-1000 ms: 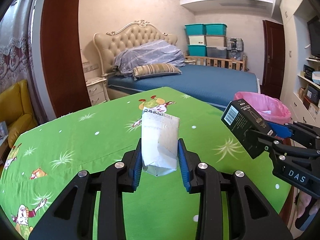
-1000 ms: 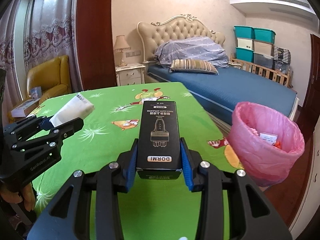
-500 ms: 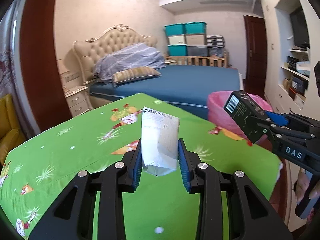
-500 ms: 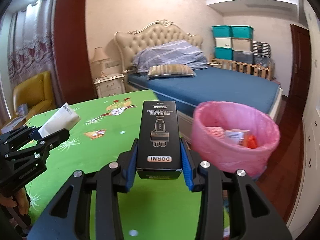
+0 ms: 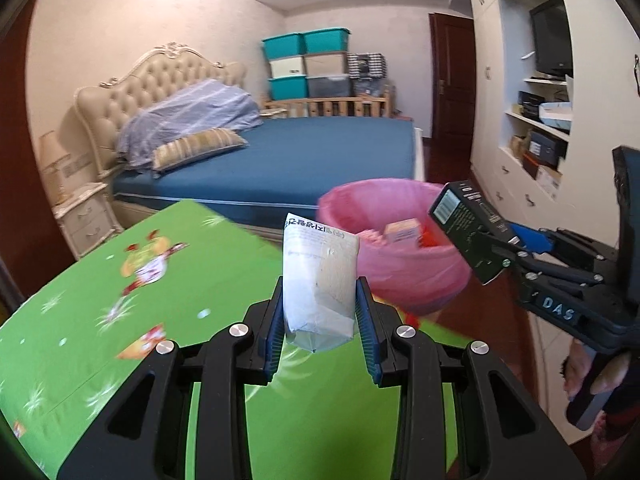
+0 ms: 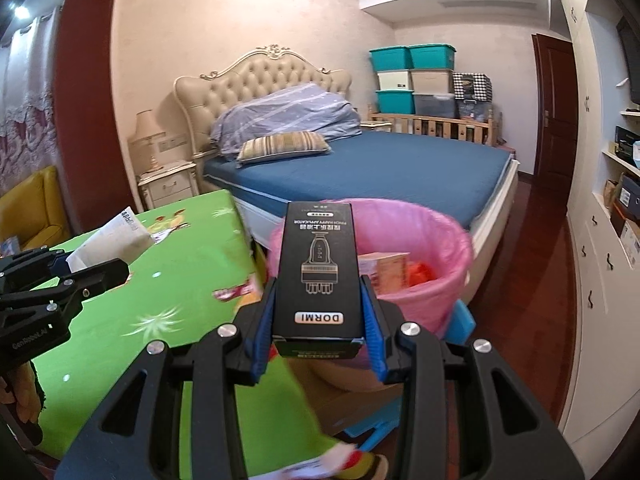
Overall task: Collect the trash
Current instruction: 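Carry the black box and tissue pack over the wastebasket with both tools, then open both tools to drop the black box and tissue pack into the wastebasket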
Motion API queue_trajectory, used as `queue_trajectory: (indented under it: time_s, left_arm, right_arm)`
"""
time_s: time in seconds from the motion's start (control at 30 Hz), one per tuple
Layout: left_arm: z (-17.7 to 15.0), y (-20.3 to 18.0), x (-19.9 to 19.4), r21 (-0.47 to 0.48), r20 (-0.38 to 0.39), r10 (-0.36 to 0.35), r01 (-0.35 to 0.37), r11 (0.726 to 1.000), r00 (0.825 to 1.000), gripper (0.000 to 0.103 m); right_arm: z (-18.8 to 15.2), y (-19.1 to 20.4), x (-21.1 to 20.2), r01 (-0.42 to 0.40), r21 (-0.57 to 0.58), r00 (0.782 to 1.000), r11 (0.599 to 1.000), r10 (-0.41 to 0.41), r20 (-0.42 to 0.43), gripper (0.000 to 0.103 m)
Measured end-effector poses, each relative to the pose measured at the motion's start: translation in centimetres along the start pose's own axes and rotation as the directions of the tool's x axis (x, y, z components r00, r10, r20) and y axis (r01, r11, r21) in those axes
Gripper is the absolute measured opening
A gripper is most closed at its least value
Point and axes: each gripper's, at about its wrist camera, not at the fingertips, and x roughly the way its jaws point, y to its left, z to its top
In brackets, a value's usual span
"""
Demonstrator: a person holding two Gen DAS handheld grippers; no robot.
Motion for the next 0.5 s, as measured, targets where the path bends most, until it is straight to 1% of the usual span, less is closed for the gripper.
queue_trajectory:
  time_s: [0.2, 0.3, 0.5]
  left_arm:
    - [3.1, -1.7, 3.9, -0.013, -0.027, -0.072, 0.071, 0.997, 0.997, 0.032]
    - [4.5, -2.4, 5.9, -0.015, -0.037, -0.088, 0.087, 0.996, 0.995, 0.032]
    - [7.6, -2.5, 10.0, -0.074, -0.056, -0.114, 0.110, 0.991, 0.992, 0.032]
  right_arm:
    - [1.7, -3.1, 2.0, 0.016, 0.024, 1.000, 1.000, -0.017, 0.006, 0.038]
    - [2.6, -4.3, 3.3, 0.027, 0.031, 1.000, 0.999, -0.027, 0.005, 0.038]
    - [4.2, -5.5, 5.9, 0.038, 0.011, 0.999, 0.999, -0.038, 0.007, 0.038]
